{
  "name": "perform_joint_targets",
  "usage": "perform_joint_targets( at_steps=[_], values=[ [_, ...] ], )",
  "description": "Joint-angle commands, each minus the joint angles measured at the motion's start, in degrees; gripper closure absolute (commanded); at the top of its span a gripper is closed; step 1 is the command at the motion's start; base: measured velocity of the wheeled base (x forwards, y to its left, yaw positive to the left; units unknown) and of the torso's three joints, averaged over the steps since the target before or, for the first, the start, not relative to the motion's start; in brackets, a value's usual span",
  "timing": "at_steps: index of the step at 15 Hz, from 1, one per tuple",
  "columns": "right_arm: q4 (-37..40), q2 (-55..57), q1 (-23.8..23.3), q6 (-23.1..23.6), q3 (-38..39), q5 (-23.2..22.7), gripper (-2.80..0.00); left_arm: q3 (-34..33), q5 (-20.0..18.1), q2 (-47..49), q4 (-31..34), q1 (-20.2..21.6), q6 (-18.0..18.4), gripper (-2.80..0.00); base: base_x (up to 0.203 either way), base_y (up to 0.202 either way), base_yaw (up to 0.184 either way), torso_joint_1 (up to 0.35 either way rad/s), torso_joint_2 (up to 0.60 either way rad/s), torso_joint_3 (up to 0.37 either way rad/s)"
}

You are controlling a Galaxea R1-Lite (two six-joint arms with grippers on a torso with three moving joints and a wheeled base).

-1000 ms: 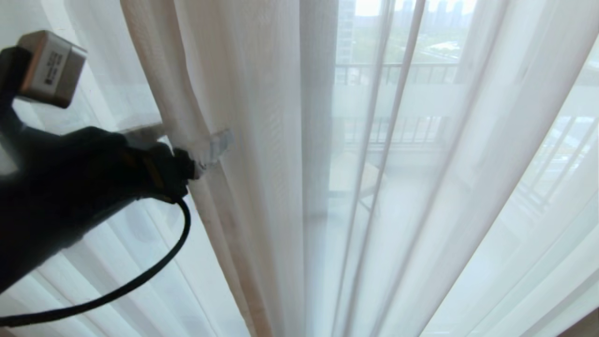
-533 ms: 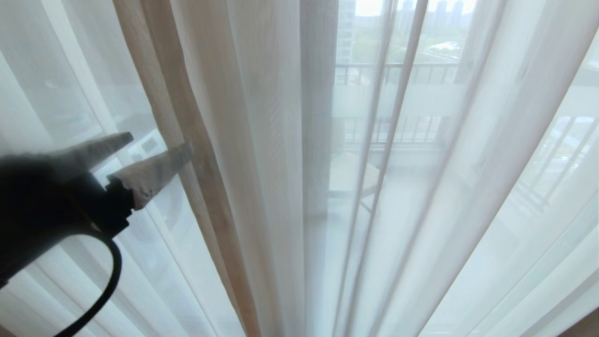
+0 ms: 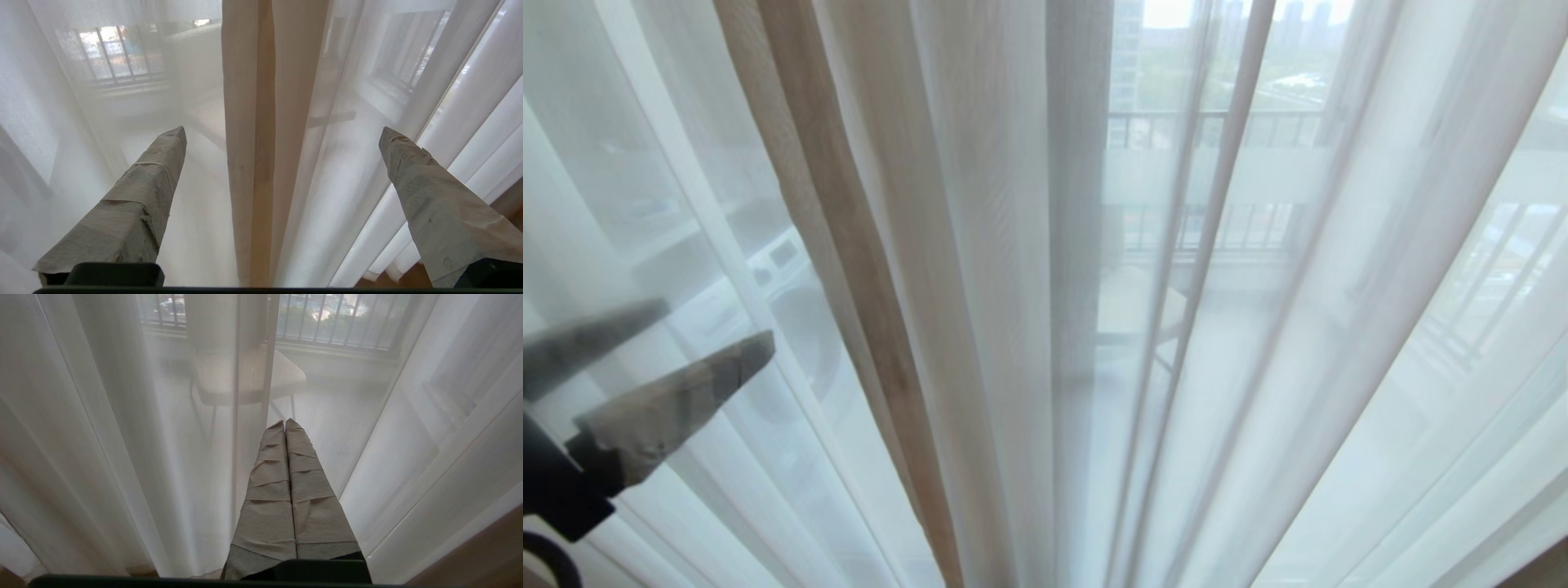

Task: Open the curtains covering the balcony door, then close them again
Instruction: Close the inner curtains on both sides, then close the outer curtains on both sides

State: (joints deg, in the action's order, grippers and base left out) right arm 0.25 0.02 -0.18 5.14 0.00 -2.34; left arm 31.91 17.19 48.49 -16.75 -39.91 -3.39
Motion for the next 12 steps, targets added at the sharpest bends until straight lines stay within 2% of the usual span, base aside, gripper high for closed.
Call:
perform_joint_targets(
  at_steps=[1,2,3,8,12],
  values=[
    [0.02,-0.02,0.01,0.04,0.0,-0.03,0.0,-0.11,0.19,-4.44,2.27,0.01,-0.11,-2.8,0.0,0.0,0.0,0.0,0.0,0.0],
    [0.02,-0.02,0.01,0.04,0.0,-0.03,0.0,-0.64,0.21,-5.2,3.07,0.01,-0.12,-2.8,0.0,0.0,0.0,0.0,0.0,0.0],
    [0.02,-0.02,0.01,0.04,0.0,-0.03,0.0,-1.07,0.31,-5.52,3.12,0.01,-0.13,0.0,0.0,0.0,0.0,0.0,0.0,0.0],
    [0.02,-0.02,0.01,0.04,0.0,-0.03,0.0,-1.29,0.21,-6.85,3.2,0.01,-0.13,0.0,0.0,0.0,0.0,0.0,0.0,0.0],
    [0.02,-0.02,0.01,0.04,0.0,-0.03,0.0,-5.19,0.43,-12.8,3.23,0.01,-0.13,0.0,0.0,0.0,0.0,0.0,0.0,0.0]
  ],
)
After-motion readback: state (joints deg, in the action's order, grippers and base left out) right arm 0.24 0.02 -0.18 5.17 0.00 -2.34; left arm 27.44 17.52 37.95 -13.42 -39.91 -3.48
